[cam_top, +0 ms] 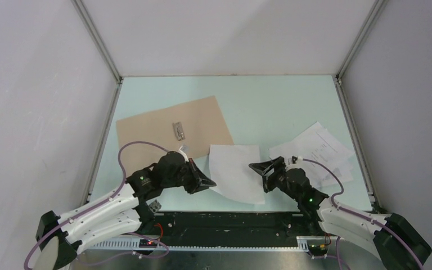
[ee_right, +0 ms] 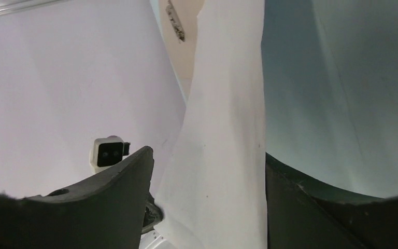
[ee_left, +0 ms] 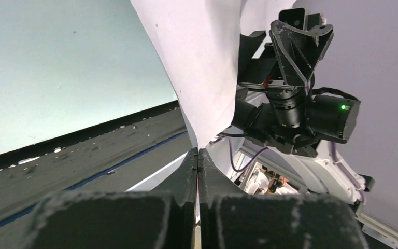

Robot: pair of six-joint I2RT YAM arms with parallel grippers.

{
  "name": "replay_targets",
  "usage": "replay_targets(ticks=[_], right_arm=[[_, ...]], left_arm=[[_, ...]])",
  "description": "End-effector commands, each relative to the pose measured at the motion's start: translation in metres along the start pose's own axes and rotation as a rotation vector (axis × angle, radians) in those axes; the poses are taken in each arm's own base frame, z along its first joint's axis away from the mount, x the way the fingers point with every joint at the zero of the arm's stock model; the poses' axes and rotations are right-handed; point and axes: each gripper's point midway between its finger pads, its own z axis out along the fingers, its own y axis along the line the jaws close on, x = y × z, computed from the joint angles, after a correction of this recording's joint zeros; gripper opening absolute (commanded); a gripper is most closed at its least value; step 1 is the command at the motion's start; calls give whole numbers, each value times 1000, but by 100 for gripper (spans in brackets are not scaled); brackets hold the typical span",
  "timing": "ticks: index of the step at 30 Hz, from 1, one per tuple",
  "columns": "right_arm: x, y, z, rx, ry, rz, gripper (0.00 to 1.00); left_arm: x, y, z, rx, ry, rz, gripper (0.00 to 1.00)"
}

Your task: Put the files into the folder

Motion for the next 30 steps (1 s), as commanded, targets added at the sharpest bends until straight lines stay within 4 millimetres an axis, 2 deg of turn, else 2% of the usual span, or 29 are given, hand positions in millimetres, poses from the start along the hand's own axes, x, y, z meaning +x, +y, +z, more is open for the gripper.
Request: replay_targets(ticks=[1, 2, 4, 7, 9, 10, 11, 12, 13, 14, 15, 16, 17, 18, 19, 20, 21, 22, 23, 24, 25, 26, 27, 30], right_arm=[[-4, -35, 0, 97, 1, -74, 67], [-3, -38, 1, 113, 2, -82, 64], [1, -47, -1, 145, 34, -99, 53], [4, -45, 1, 164, 58, -142, 42], [4, -42, 3, 176, 62, -187, 29], [2, -41, 3, 181, 61, -221, 21], [2, -35, 5, 186, 60, -242, 14], [-1, -32, 6, 184, 57, -285, 3], [0, -21, 8, 173, 60, -308, 1], [-3, -13, 9, 158, 59, -372, 0], [-2, 4, 11, 141, 67, -404, 0], [-5, 13, 12, 129, 65, -480, 0], [-4, 38, 13, 95, 71, -522, 0], [-7, 46, 13, 91, 70, -595, 0], [-8, 66, 12, 84, 63, -627, 0], [-13, 65, 10, 121, 61, -684, 0], [-15, 89, 10, 95, 40, -712, 0], [-19, 88, 8, 124, 40, -753, 0], [-22, 108, 7, 102, 20, -768, 0], [-24, 110, 4, 116, 25, -790, 0], [-28, 125, 1, 97, 9, -797, 0], [-29, 126, -2, 108, 16, -808, 0], [-32, 139, -5, 86, -3, -814, 0], [-36, 158, -15, 61, -11, -836, 0]], left_arm=[[2, 6, -1, -22, 10, 36, 0], [2, 7, -1, -27, 10, 40, 0], [2, 10, -1, -36, 10, 50, 0], [2, 17, -1, -54, 9, 62, 0], [2, 23, -1, -74, 9, 77, 1], [2, 26, -1, -84, 6, 85, 6], [1, 31, -1, -106, 6, 105, 20], [-3, 32, -1, -118, -15, 118, 29], [-6, 37, -1, -144, -24, 141, 47], [-14, 35, -2, -150, -56, 149, 57], [-20, 39, -2, -179, -68, 182, 72], [-39, 32, -4, -185, -135, 182, 76], [-48, 37, -4, -223, -150, 209, 80], [-72, 27, -9, -225, -227, 200, 81], [-86, 32, -7, -270, -251, 223, 82], [-115, 21, -14, -286, -350, 210, 82], [-131, 26, -11, -339, -374, 223, 82], [-162, 17, -22, -367, -473, 225, 81], [-181, 26, -20, -440, -519, 216, 79], [-203, 18, -27, -452, -574, 207, 78], [-218, 29, -23, -520, -590, 197, 74], [-238, 23, -30, -535, -634, 193, 72], [-251, 35, -25, -599, -647, 183, 68], [-289, 48, -22, -696, -678, 165, 61]])
